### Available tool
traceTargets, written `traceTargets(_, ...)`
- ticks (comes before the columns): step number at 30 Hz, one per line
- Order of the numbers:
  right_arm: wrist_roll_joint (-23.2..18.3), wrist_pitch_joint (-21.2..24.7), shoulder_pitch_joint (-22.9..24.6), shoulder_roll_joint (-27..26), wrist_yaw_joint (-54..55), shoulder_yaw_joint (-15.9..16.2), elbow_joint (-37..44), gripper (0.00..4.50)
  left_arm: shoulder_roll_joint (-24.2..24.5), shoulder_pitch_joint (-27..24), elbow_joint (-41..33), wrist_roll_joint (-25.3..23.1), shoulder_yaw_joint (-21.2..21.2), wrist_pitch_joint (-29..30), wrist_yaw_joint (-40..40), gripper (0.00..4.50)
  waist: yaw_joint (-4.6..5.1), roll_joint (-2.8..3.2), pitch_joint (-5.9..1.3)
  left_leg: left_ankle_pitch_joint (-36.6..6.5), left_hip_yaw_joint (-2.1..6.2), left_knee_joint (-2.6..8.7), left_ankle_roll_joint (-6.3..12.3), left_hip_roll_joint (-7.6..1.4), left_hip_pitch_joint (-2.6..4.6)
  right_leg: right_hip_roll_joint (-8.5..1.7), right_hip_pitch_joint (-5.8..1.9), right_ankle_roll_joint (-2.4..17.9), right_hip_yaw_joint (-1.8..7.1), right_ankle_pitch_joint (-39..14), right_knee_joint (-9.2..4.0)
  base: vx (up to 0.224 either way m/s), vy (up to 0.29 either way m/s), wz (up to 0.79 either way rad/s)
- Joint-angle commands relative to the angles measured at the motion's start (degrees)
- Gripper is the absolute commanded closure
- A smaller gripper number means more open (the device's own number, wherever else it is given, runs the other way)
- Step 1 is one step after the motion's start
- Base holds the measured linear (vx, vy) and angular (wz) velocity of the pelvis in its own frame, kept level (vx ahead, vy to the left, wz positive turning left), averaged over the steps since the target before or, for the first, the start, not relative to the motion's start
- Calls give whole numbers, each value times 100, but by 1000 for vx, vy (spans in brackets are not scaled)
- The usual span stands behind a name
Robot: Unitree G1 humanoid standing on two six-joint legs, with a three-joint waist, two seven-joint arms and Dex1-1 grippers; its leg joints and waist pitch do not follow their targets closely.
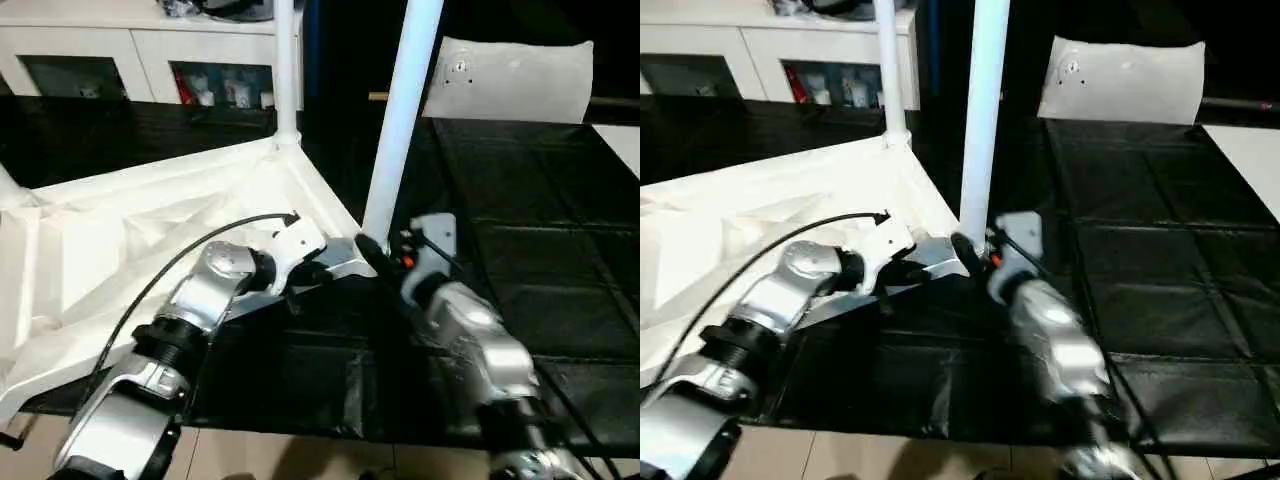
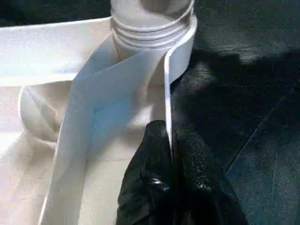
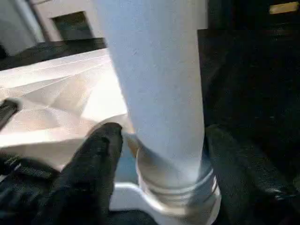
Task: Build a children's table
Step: Rotate leg to tighten
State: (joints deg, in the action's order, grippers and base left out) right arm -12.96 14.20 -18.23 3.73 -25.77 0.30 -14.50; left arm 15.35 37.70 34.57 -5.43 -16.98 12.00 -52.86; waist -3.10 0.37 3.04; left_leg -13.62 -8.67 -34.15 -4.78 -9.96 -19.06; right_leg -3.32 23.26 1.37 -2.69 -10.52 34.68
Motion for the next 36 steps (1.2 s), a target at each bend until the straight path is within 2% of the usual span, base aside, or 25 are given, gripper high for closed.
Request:
traceTargets(1,-145,69,91,273,-732,353,345,109,139,-138,-80,11,-229,-563,-556,450,-35,34,-355,-125,49,409,325,-240,-112,-461,-420,1381,282,-60,-322,0,0,0)
traceTargets(2,-191,92,129,493,-993,364,484,109,285,-183,-102,25,-304,-757,-856,450,-44,6,-349,-177,47,404,399,-231,-115,-469,-441,1391,285,-122,-337,0,0,0)
traceTargets(4,-295,130,174,872,-1489,396,710,89,518,-252,-130,73,-414,-1097,-1353,450,-42,28,-347,-276,23,408,454,-262,-73,-474,-396,1427,287,-209,-346,0,0,0)
traceTargets(6,-343,155,196,1065,-1752,434,813,73,596,-277,-132,163,-417,-1254,-1588,450,-58,20,-327,-413,22,424,432,-271,-81,-487,-399,1413,288,-493,-366,0,0,0)
traceTargets(7,-390,223,224,1360,-2166,506,936,65,675,-289,-134,294,-389,-1328,-1876,450,-78,19,-324,-470,17,428,403,-278,-56,-484,-385,1400,283,-679,-382,0,0,0)
traceTargets(8,-390,223,224,1360,-2166,506,936,55,675,-289,-134,294,-389,-1328,-1876,450,-78,19,-324,-470,17,428,403,-278,-56,-484,-385,1400,283,-679,-382,0,0,0)
traceTargets(9,-400,239,251,1656,-2583,604,1025,45,746,-281,-92,374,-388,-1442,-2137,450,-111,6,-317,-487,3,431,387,-297,-40,-482,-354,1411,295,-744,-382,0,0,0)
traceTargets(12,-536,266,257,2129,-3400,782,1109,45,914,-220,63,416,-494,-1720,-2692,450,-204,8,-336,-352,5,419,427,-304,-44,-490,-378,1414,292,-540,-341,0,0,0)
traceTargets(15,-618,304,223,2321,-3834,871,1085,45,998,-178,138,379,-606,-1893,-2966,450,-232,-7,-334,-308,1,406,473,-301,-72,-502,-389,1440,277,-507,-337,0,0,0)
traceTargets(16,-651,330,198,2383,-4014,912,1053,60,1025,-165,145,359,-666,-1966,-3078,450,-233,-36,-341,-315,-4,401,478,-299,-72,-498,-398,1435,271,-541,-337,0,0,0)
traceTargets(17,-651,330,198,2383,-4014,912,1053,70,1025,-165,145,359,-666,-1966,-3078,450,-251,-20,-338,-305,0,402,470,-308,-72,-505,-390,1420,269,-628,-335,0,0,0)
traceTargets(18,-771,451,145,2499,-4369,1018,1016,70,1058,-141,155,361,-741,-2071,-3321,450,-258,-50,-341,-298,-5,397,481,-302,-74,-506,-398,1417,261,-703,-338,0,0,0)
traceTargets(20,-795,485,114,2552,-4536,1092,993,81,1075,-125,145,357,-780,-2120,-3433,450,-277,-47,-339,-265,-4,397,490,-322,-77,-510,-384,1403,263,-731,-336,0,0,0)
traceTargets(21,-808,495,87,2596,-4655,1152,967,102,1086,-108,145,357,-808,-2165,-3516,450,-300,-44,-343,-232,-7,394,488,-330,-63,-505,-367,1408,260,-710,-324,0,0,0)
traceTargets(22,-801,497,58,2617,-4738,1203,927,111,1100,-97,129,349,-839,-2200,-3574,450,-310,-69,-347,-223,-11,389,495,-328,-59,-504,-364,1404,260,-706,-326,0,0,0)
traceTargets(25,-706,384,-65,2630,-4984,1360,690,131,1120,-64,97,313,-909,-2316,-3722,450,-364,-65,-345,-230,-13,389,443,-326,-55,-515,-353,1385,262,-813,-323,0,0,0)
traceTargets(29,-670,354,-112,2610,-5094,1408,589,165,1117,-52,100,305,-932,-2368,-3766,450,-405,-76,-350,-233,-12,388,381,-322,-61,-514,-356,1349,260,-853,-319,0,0,0)
traceTargets(32,-690,400,-165,2591,-5220,1465,494,181,1102,-50,142,274,-959,-2448,-3791,450,-423,-88,-355,-183,-13,379,387,-315,-70,-514,-362,1327,260,-814,-315,0,0,0)
traceTargets(33,-696,408,-175,2589,-5246,1480,476,207,1100,-52,153,263,-968,-2472,-3797,450,-424,-92,-356,-166,-13,378,388,-314,-64,-505,-357,1317,257,-793,-310,0,0,0)
traceTargets(36,-709,433,-186,2574,-5285,1517,460,222,1100,-64,155,251,-979,-2492,-3799,450,-450,-90,-359,-135,-16,371,386,-312,-64,-506,-357,1302,258,-778,-306,0,0,0)
